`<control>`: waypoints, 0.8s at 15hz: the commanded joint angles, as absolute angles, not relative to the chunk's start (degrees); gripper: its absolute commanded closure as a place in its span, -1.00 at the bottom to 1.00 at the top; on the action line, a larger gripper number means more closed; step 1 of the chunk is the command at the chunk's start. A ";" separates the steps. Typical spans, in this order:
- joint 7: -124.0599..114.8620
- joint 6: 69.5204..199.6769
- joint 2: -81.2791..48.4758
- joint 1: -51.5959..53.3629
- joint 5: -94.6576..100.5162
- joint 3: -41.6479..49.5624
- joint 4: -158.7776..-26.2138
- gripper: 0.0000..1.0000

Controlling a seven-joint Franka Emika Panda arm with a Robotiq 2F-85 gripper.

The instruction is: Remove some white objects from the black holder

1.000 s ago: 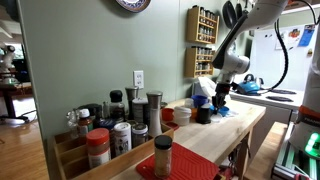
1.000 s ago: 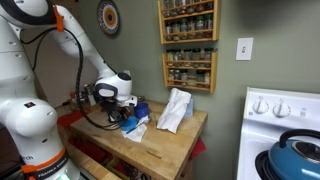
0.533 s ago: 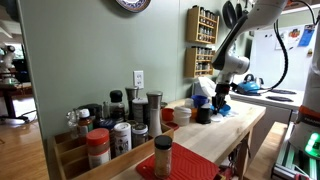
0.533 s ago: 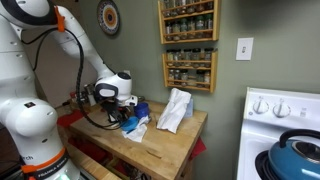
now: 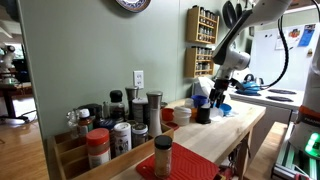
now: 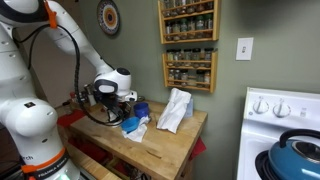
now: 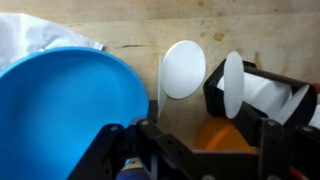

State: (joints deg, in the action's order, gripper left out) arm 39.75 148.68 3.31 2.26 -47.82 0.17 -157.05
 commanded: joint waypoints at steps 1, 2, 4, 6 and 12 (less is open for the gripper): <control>39.59 145.70 5.38 1.80 -45.68 0.67 -157.90 -1.00; 39.59 145.35 5.35 1.87 -45.53 0.70 -157.84 -1.00; 39.41 144.16 5.36 1.92 -44.83 0.72 -157.80 -1.00; 39.95 143.10 5.75 1.94 -44.92 0.79 -157.77 -1.00; 39.84 142.24 7.82 2.05 -44.71 0.92 -157.85 -1.00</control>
